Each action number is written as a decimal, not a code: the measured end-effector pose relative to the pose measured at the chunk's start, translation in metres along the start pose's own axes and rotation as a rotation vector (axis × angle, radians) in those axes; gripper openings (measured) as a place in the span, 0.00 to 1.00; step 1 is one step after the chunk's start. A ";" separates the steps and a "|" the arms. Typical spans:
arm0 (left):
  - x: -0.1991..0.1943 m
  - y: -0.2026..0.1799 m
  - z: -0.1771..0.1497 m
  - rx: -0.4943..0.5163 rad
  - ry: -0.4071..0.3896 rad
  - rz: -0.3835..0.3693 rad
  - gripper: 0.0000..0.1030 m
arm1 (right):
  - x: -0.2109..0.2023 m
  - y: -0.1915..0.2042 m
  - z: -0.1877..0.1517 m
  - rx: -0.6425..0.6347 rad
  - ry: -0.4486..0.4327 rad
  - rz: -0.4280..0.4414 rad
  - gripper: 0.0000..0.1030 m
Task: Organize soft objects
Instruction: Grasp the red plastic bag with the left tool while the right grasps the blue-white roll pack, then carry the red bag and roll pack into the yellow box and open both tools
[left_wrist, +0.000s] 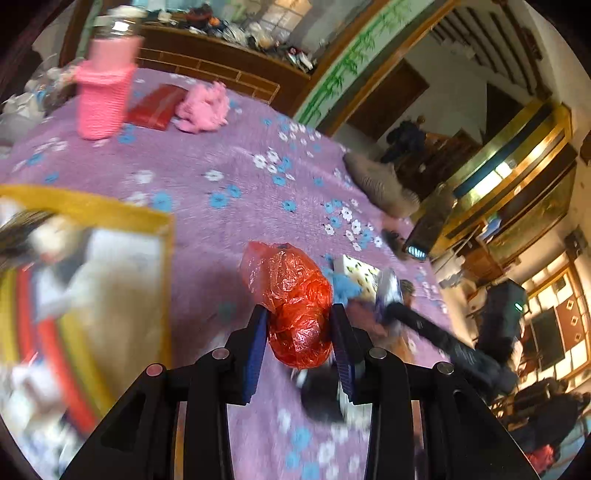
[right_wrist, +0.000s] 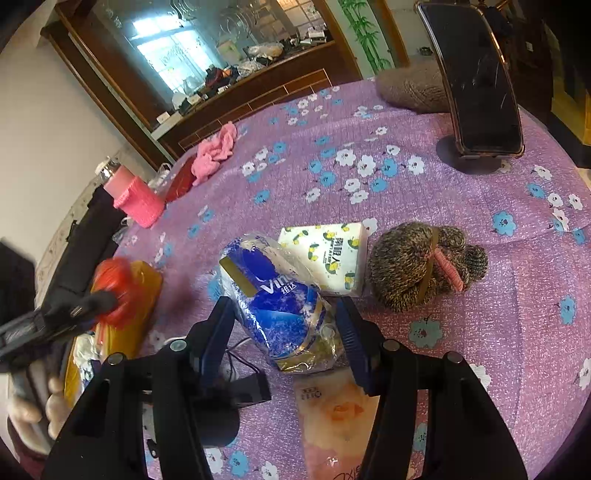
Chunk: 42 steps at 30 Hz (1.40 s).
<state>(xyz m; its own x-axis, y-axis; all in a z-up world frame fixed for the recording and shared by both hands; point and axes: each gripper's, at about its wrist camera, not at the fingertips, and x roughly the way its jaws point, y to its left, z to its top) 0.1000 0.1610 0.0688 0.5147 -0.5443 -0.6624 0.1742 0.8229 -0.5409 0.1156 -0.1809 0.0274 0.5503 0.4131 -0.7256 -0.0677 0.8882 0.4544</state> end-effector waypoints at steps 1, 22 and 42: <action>-0.017 0.007 -0.008 -0.009 -0.016 0.004 0.32 | -0.003 0.001 0.000 -0.001 -0.009 0.009 0.54; -0.167 0.135 -0.116 -0.183 -0.071 0.344 0.32 | -0.029 0.175 -0.073 -0.192 0.127 0.264 0.55; -0.208 0.158 -0.144 -0.249 -0.320 0.291 0.80 | 0.063 0.303 -0.176 -0.454 0.385 0.263 0.56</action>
<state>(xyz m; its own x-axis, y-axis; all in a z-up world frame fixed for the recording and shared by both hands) -0.1001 0.3812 0.0467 0.7506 -0.1884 -0.6333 -0.2006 0.8482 -0.4901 -0.0161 0.1494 0.0281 0.1354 0.5961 -0.7914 -0.5508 0.7092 0.4401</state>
